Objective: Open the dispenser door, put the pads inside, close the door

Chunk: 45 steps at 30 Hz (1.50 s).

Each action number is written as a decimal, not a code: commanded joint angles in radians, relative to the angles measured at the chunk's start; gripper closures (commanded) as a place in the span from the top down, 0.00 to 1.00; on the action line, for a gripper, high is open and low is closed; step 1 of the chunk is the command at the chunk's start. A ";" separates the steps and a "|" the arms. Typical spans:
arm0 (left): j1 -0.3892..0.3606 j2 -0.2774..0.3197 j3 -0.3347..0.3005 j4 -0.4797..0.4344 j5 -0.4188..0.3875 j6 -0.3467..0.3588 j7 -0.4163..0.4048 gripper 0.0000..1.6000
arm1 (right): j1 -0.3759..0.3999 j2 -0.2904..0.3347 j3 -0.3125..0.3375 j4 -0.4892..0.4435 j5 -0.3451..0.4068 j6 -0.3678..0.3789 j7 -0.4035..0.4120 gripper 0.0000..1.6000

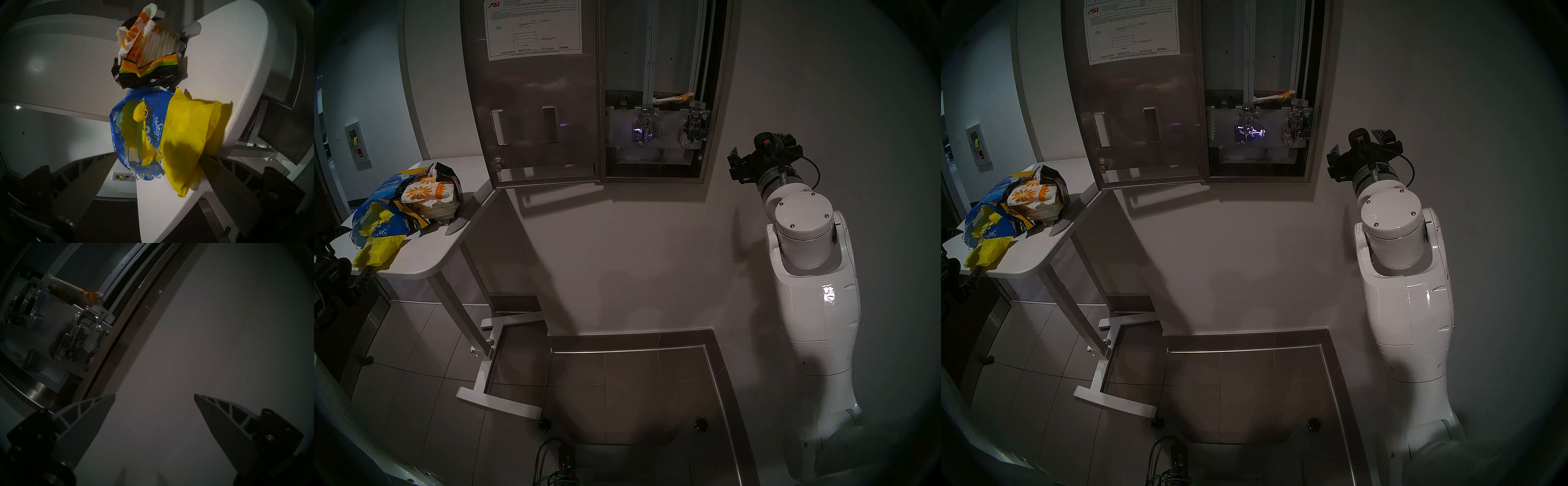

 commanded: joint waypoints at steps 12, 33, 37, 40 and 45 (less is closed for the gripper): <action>-0.057 0.099 0.092 0.051 0.053 0.057 -0.002 1.00 | 0.026 0.000 0.002 -0.028 -0.002 -0.012 -0.007 1.00; -0.008 0.110 0.093 0.056 0.050 0.033 -0.042 1.00 | 0.026 -0.001 0.002 -0.028 -0.002 -0.013 -0.008 1.00; -0.001 0.111 0.089 0.062 0.045 0.020 -0.048 1.00 | 0.026 -0.001 0.002 -0.028 -0.002 -0.013 -0.008 1.00; 0.002 0.113 0.086 0.064 0.041 0.012 -0.050 1.00 | 0.026 -0.001 0.002 -0.028 -0.002 -0.013 -0.008 1.00; 0.005 0.116 0.083 0.068 0.034 0.005 -0.051 1.00 | 0.026 -0.001 0.002 -0.028 -0.002 -0.013 -0.008 1.00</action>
